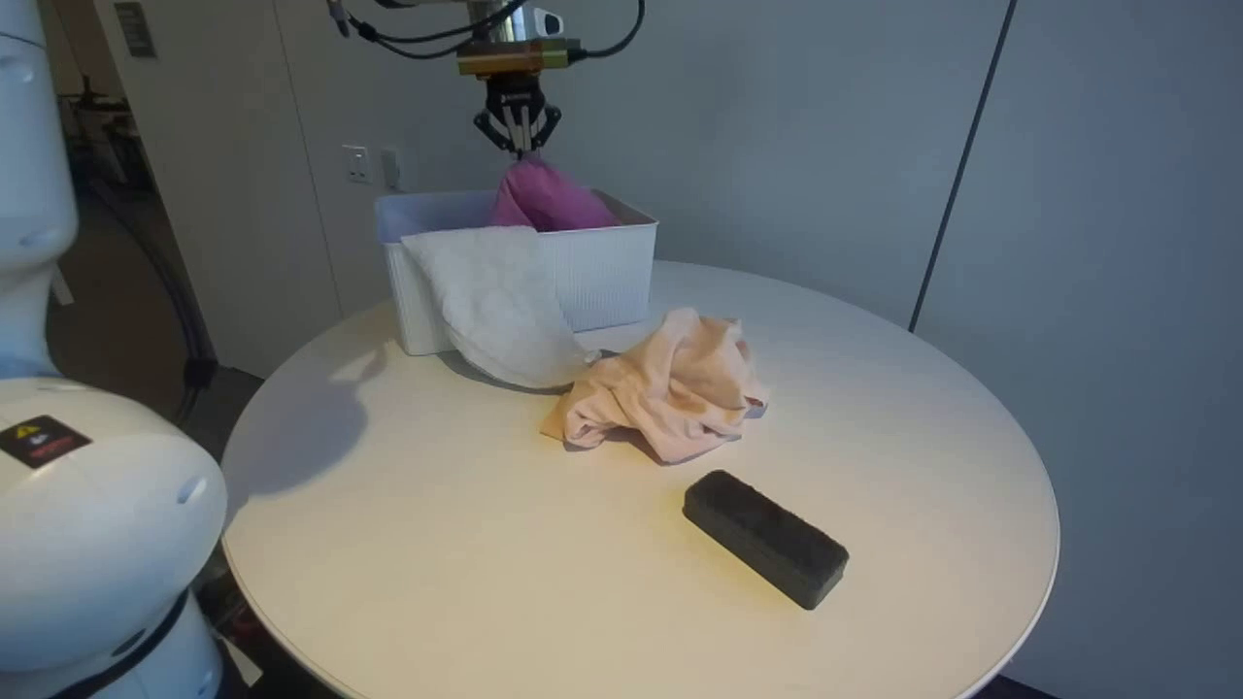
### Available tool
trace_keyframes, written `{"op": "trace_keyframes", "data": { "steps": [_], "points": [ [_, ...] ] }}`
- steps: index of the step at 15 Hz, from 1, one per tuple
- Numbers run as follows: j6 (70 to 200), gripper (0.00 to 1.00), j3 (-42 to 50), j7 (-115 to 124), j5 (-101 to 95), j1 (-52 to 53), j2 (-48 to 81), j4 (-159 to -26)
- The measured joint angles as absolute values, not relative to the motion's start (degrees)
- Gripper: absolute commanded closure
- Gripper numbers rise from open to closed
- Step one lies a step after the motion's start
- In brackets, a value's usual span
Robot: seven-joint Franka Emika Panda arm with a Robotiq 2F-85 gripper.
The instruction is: Remove the t-shirts and towel from the white storage container.
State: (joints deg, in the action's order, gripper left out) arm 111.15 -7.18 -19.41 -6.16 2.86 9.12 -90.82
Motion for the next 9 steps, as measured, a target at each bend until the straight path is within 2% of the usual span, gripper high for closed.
{"op": "trace_keyframes", "data": {
  "steps": [9],
  "points": [
    [109.42,0.96,-6.91,-2.02,-24.1,3.88,-10.84,-96.1]
  ]
}}
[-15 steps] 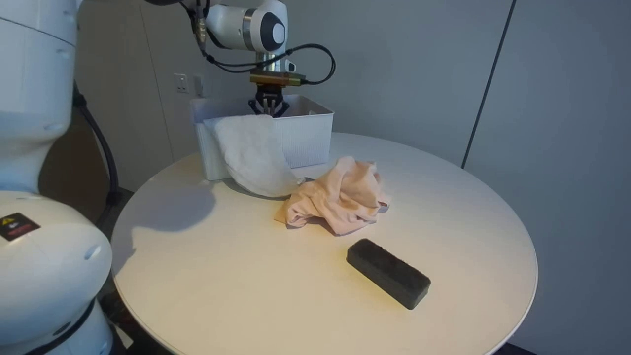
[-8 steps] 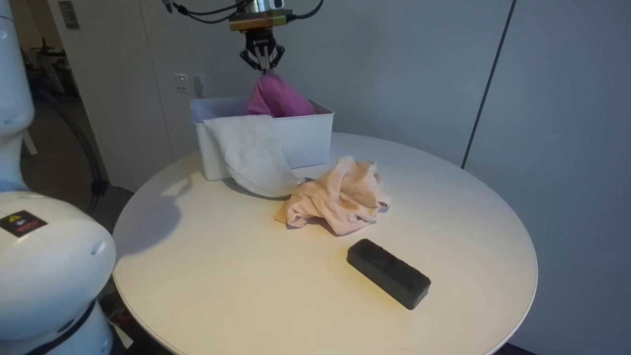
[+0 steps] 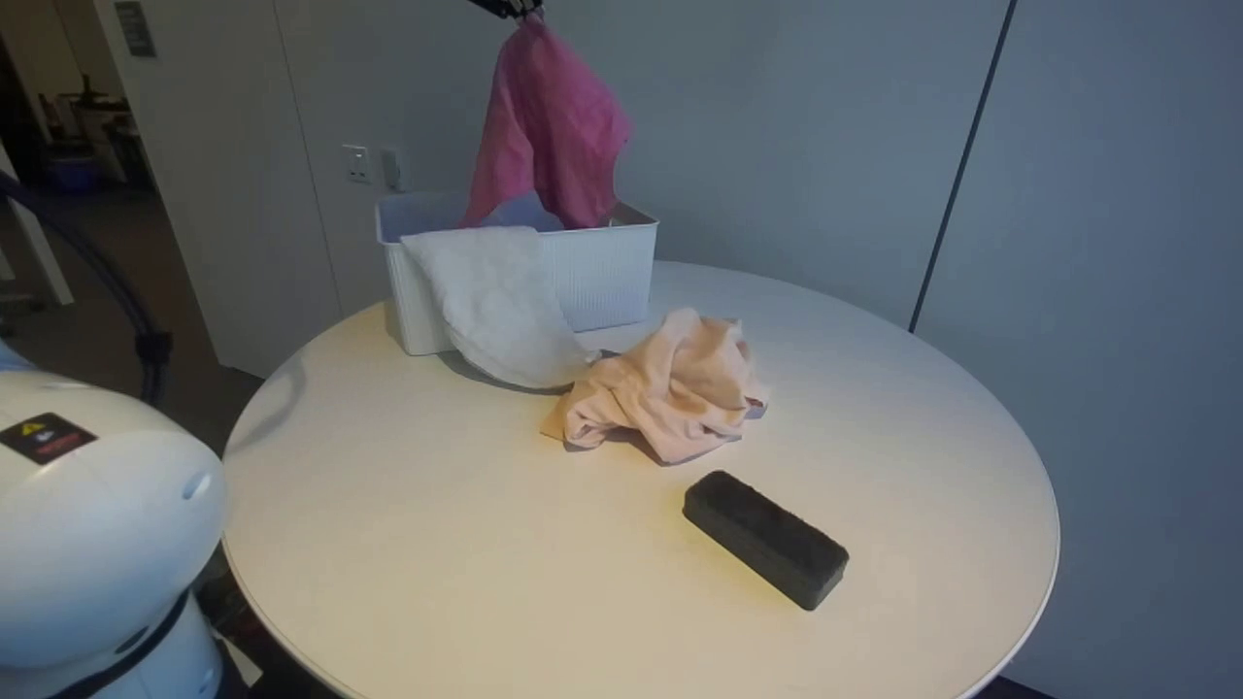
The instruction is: Remove the t-shirts and towel from the white storage container.
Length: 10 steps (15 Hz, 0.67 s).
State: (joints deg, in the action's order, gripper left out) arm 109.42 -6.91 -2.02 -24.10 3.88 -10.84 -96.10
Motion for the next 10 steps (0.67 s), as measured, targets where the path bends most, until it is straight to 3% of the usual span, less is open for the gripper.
{"op": "trace_keyframes", "data": {
  "steps": [10],
  "points": [
    [105.03,0.96,-6.04,19.12,-32.89,-5.06,-32.42,-117.41]
  ]
}}
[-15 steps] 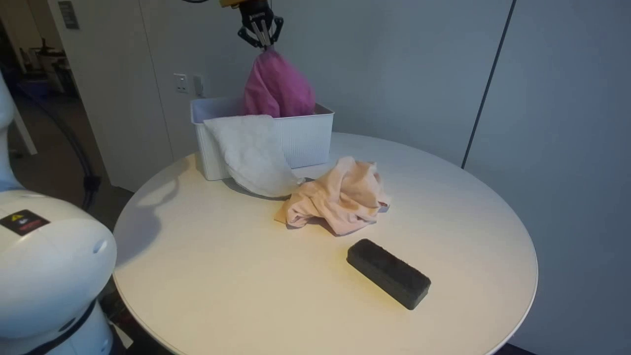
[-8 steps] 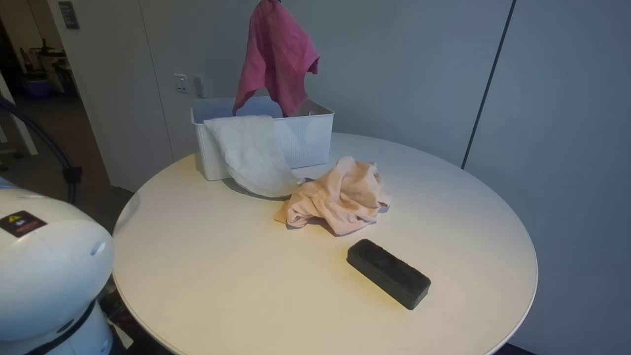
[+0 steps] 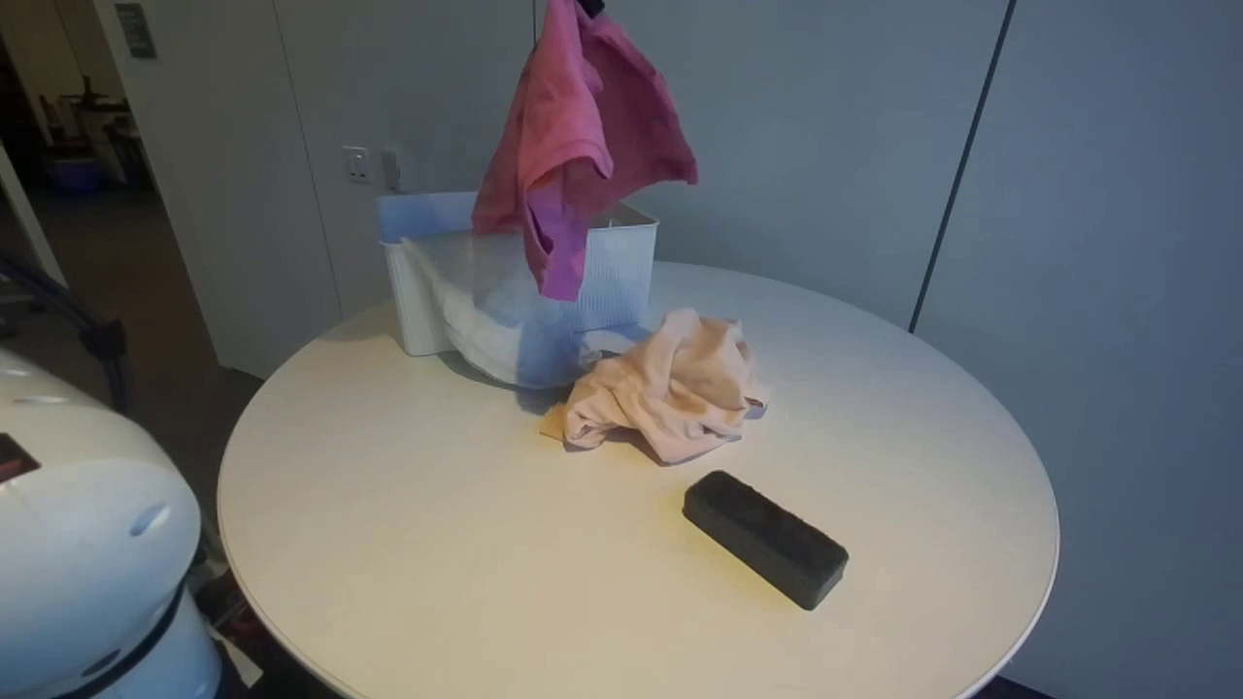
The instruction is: Remove the t-shirts and towel from the white storage container.
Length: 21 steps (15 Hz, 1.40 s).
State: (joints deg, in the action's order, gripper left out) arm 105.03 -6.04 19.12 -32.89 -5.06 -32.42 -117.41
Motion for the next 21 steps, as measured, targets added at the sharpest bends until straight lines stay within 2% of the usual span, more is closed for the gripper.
{"op": "trace_keyframes", "data": {
  "steps": [5,6,7,9,12,16,21],
  "points": [
    [114.81,0.96,-5.28,38.18,-33.59,-10.26,-26.62,-129.54],
    [116.89,0.6,-5.24,41.71,-33.9,-11.09,-24.19,-130.75],
    [118.67,0.6,-5.19,44.86,-34.7,-11.76,-21.66,-131.49],
    [121.16,0.48,-4.83,49.83,-35.96,-12.28,-16.79,-131.77],
    [123.05,0.28,-4.08,52.94,-36.02,-11.81,-12.64,-130.91],
    [122.98,0.02,-4.25,52.96,-36.68,-9.35,-13.7,-128.03],
    [122.83,0.0,-5.65,43.91,-33.64,-3.07,-19.67,-124.13]
  ]
}}
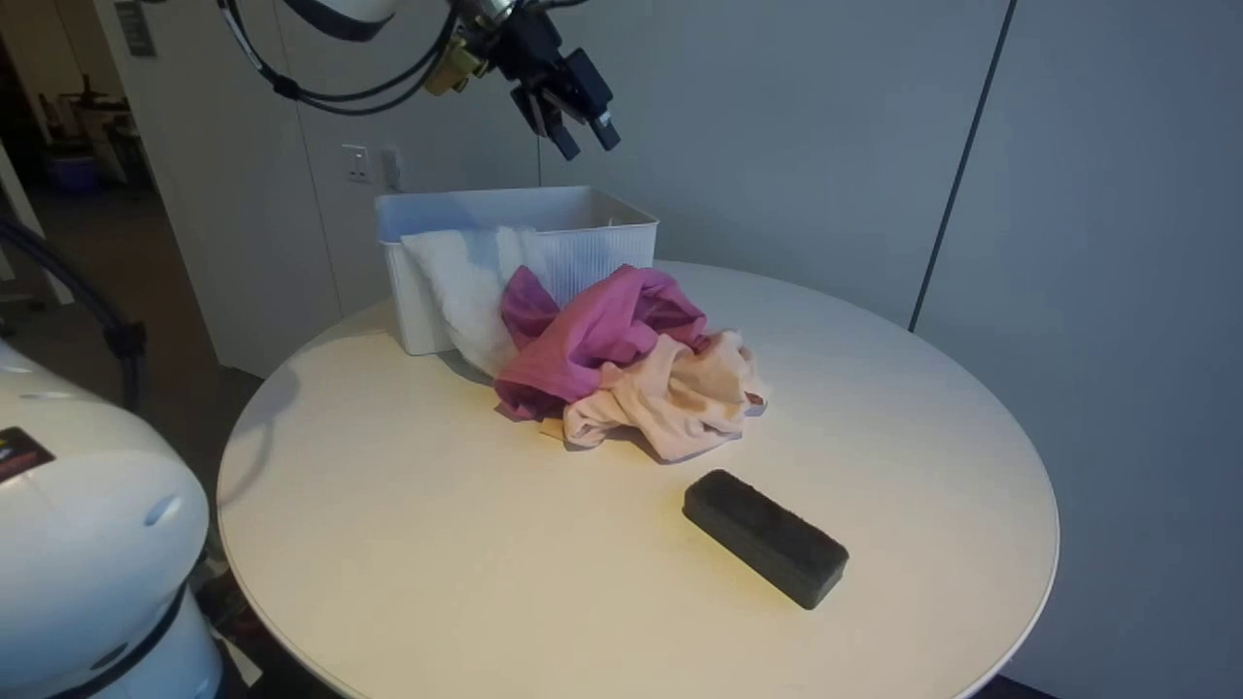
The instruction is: Remove the t-shirts and towel from the white storage container.
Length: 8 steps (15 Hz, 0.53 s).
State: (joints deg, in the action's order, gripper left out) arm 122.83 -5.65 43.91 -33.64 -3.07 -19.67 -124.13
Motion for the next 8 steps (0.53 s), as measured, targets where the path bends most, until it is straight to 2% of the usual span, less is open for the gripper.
{"op": "trace_keyframes", "data": {
  "steps": [8],
  "points": [
    [121.23,0.0,-6.0,19.54,-12.95,2.23,-15.93,-118.87]
  ]
}}
